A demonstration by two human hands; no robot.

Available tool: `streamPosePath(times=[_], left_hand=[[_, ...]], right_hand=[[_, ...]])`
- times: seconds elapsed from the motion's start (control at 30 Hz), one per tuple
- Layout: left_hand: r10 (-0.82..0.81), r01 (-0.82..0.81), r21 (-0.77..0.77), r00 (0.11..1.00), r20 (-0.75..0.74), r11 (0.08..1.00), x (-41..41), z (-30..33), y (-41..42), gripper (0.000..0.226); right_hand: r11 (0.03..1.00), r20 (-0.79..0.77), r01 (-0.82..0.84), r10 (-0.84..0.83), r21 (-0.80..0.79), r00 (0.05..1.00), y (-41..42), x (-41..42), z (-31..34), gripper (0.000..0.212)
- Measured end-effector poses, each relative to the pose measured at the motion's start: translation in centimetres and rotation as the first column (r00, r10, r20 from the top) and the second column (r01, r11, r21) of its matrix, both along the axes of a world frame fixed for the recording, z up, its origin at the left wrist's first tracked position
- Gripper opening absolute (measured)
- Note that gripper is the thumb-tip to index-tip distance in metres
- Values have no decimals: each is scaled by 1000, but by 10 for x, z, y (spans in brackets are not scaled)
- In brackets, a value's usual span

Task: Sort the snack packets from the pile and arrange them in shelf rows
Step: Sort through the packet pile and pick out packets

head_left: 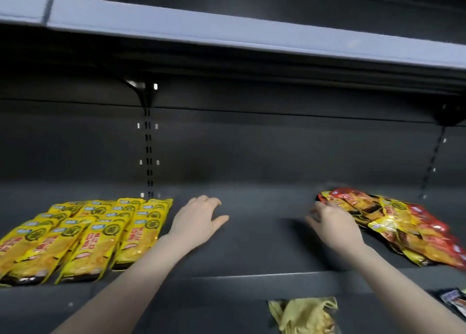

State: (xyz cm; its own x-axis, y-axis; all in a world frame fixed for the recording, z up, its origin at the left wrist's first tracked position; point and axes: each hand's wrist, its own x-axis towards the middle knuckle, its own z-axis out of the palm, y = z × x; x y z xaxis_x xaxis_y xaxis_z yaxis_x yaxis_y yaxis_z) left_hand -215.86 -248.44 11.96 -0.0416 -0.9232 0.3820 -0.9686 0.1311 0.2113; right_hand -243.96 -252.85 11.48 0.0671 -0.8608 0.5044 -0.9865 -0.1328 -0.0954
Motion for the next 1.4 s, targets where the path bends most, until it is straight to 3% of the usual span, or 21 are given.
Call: streamPosePath(times=[0.23, 0.47, 0.93, 1.13, 1.4], left_hand=[[7, -4, 56, 998, -58, 998, -118, 5, -18, 48], [0, 6, 126, 999, -48, 992, -183, 6, -36, 50], [-138, 175, 196, 972, -188, 965, -249, 1, -129, 49], [-30, 96, 245, 966, -259, 965, -281, -2, -169, 47], [186, -127, 304, 967, -174, 944, -317, -13, -200, 69]], right_hand=[[999, -91, 33, -36, -38, 995, -3, -121, 10, 33], [997, -126, 80, -79, -1, 989, -16, -189, 12, 34], [990, 66, 132, -135, 49, 989, -50, -235, 8, 32], [989, 45, 130, -134, 69, 990, -72, -252, 12, 34], [994, 1, 69, -69, 83, 998, -111, -279, 15, 36]])
